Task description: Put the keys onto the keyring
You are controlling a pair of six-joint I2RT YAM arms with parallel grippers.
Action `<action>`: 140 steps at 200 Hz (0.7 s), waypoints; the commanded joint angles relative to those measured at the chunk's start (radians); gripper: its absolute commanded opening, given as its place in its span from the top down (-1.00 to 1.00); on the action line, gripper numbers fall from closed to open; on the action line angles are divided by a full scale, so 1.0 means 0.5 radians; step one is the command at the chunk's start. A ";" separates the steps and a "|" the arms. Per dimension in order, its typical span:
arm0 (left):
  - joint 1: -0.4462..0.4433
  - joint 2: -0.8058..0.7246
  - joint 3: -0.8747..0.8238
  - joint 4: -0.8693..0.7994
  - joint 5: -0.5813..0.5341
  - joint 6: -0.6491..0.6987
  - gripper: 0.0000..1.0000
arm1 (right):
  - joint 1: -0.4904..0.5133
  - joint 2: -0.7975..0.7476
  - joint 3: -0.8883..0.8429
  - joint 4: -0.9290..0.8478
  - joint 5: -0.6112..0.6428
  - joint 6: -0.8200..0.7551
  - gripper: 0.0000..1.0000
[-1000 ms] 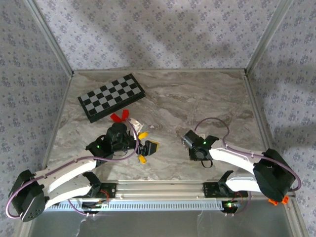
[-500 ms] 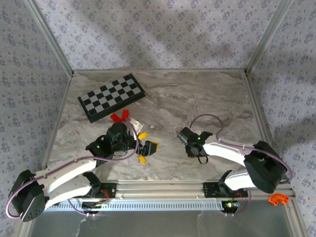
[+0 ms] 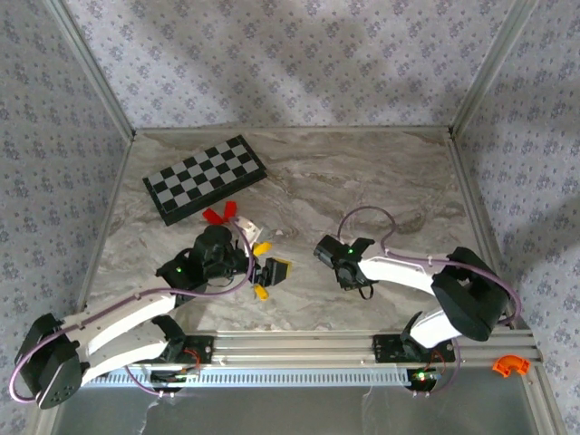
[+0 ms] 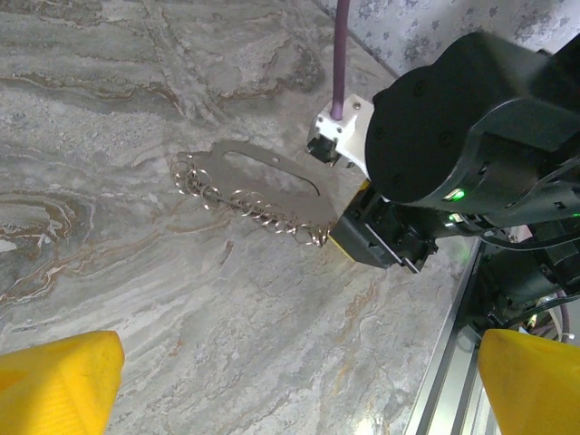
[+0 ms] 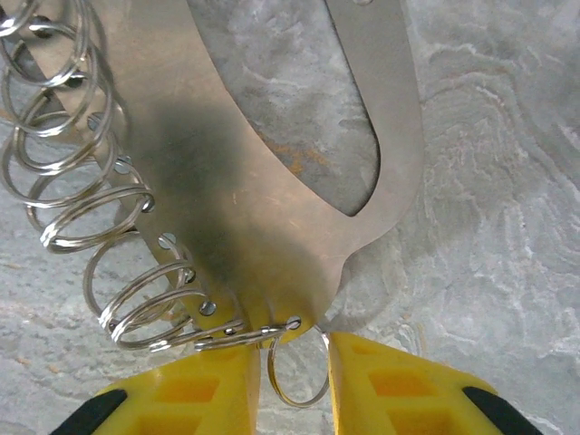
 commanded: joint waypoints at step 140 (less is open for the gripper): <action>-0.006 -0.192 -0.010 0.017 -0.065 0.030 -0.99 | 0.059 0.220 0.165 -0.244 0.134 -0.011 0.66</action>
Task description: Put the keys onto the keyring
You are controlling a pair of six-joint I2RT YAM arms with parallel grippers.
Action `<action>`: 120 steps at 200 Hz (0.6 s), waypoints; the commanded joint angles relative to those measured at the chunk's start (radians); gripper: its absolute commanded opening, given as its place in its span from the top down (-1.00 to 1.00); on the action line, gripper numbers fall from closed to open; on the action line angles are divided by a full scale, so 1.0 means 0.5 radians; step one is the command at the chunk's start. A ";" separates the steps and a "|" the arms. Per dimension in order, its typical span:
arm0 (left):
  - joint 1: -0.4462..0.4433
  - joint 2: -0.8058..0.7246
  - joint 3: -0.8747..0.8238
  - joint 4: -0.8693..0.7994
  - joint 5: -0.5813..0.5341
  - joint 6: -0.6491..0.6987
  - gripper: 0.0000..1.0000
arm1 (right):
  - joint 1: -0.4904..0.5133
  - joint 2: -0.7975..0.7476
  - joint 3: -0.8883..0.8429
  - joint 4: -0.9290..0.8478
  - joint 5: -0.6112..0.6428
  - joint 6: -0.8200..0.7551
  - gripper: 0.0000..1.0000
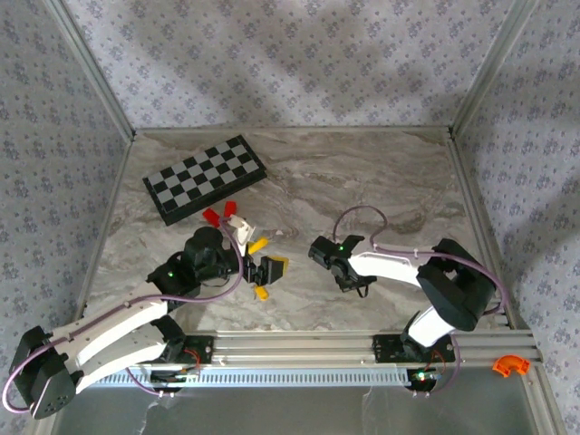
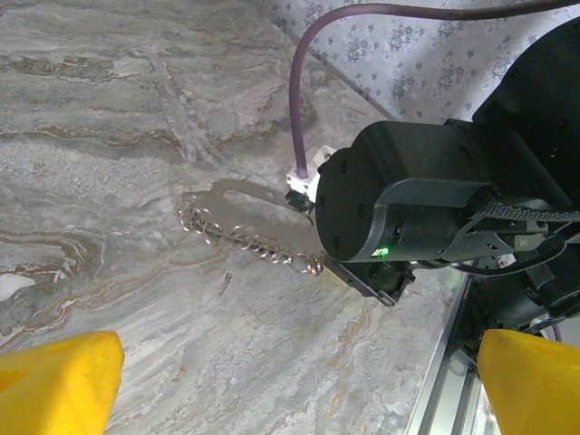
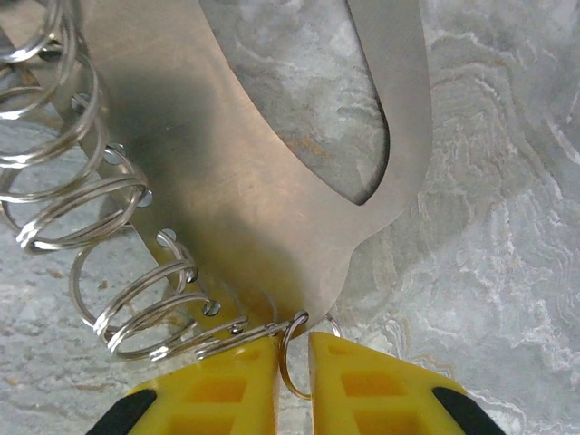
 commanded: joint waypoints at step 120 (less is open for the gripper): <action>0.000 -0.069 -0.031 0.031 -0.010 0.013 -0.99 | 0.107 0.264 0.202 -0.272 0.169 0.049 0.68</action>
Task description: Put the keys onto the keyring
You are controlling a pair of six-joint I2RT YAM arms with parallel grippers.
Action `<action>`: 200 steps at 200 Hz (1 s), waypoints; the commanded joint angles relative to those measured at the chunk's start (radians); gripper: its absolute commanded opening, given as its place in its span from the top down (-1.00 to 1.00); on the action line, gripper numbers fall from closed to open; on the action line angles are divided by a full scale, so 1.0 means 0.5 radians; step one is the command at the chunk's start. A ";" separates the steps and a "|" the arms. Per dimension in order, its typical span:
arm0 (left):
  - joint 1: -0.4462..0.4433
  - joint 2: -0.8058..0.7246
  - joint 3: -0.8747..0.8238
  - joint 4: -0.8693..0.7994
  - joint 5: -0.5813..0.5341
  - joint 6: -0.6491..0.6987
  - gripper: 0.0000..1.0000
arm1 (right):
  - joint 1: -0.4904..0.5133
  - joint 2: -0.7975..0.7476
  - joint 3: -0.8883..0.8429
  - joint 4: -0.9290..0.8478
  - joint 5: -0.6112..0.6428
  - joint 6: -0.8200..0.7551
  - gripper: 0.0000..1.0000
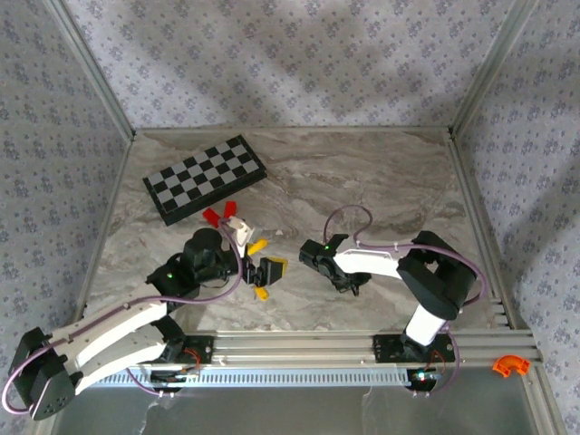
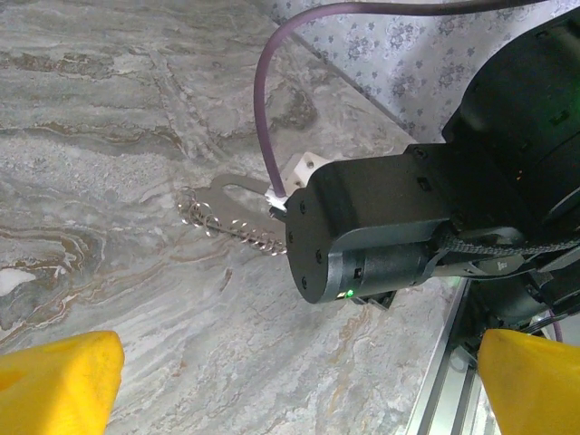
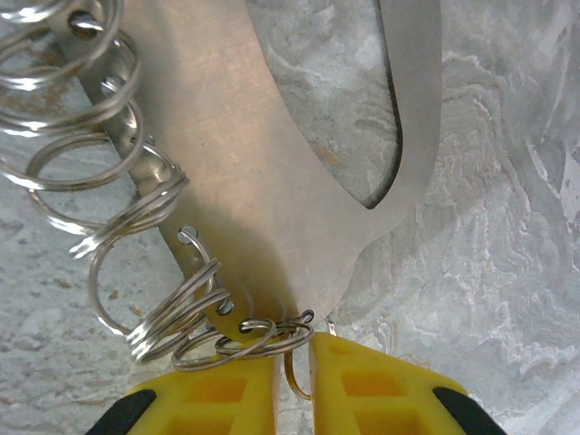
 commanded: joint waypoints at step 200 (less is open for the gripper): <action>0.017 -0.061 0.030 0.012 0.001 0.001 -0.99 | 0.218 -0.219 0.048 0.199 -0.039 -0.196 1.00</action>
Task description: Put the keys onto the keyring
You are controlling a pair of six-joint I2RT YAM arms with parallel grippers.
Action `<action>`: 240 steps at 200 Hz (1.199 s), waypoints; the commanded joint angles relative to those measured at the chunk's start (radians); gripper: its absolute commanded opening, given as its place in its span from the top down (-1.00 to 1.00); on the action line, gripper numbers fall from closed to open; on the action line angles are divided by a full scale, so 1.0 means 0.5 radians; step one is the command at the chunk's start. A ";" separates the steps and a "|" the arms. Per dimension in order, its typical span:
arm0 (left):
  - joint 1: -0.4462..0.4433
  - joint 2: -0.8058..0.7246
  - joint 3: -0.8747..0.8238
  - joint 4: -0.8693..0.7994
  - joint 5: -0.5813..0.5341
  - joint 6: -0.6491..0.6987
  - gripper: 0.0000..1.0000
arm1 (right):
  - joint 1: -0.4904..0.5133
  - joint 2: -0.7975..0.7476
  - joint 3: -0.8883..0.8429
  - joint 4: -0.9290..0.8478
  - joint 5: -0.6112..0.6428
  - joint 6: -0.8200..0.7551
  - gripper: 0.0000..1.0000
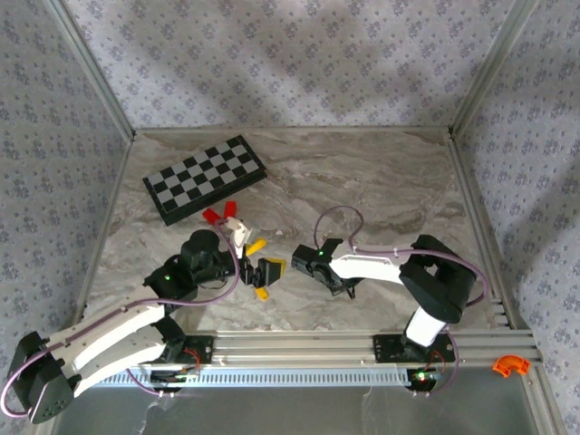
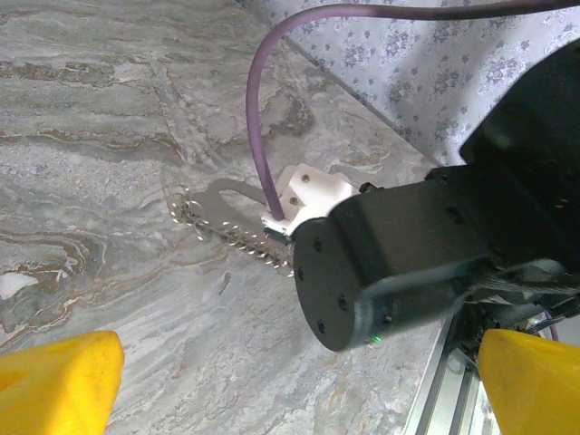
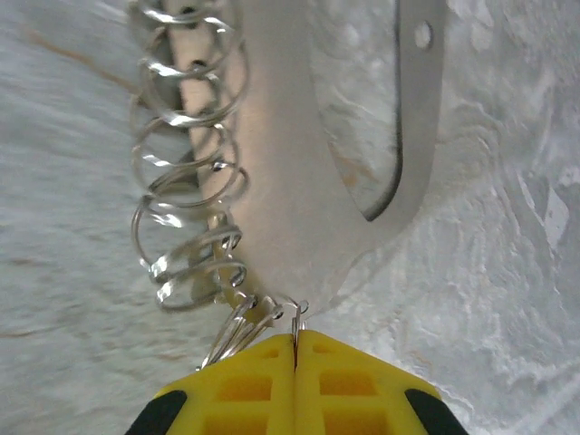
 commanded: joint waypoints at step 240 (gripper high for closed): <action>0.012 0.105 0.065 0.134 0.026 -0.030 -0.99 | 0.067 -1.161 -0.989 1.111 -0.584 0.177 0.94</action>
